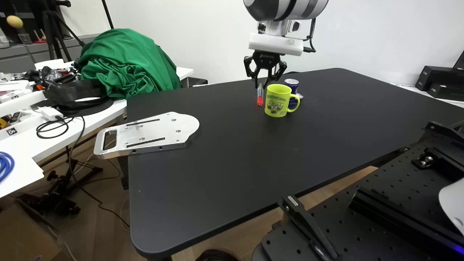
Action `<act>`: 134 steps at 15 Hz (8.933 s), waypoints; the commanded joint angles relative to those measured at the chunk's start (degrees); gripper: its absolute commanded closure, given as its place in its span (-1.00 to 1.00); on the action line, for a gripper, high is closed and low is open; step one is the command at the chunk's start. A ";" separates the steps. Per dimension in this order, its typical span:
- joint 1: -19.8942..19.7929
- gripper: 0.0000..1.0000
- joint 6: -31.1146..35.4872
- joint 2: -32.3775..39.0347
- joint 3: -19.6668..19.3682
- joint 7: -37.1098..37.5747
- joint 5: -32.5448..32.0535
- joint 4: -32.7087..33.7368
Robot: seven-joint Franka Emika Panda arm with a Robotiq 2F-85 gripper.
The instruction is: Pick up the marker, put it in the mug, remove it from the mug, put it on the table, and then put it back in the mug
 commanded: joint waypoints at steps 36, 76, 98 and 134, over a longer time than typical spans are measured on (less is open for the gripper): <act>0.72 0.87 9.17 -9.46 -20.41 64.43 -93.29 4.03; 1.34 -0.32 6.59 7.13 -14.07 93.32 -112.27 11.92; -56.76 -1.00 15.59 5.12 35.91 31.07 -82.95 -17.28; -31.72 -1.00 -45.37 -5.21 14.69 -44.61 -12.02 27.75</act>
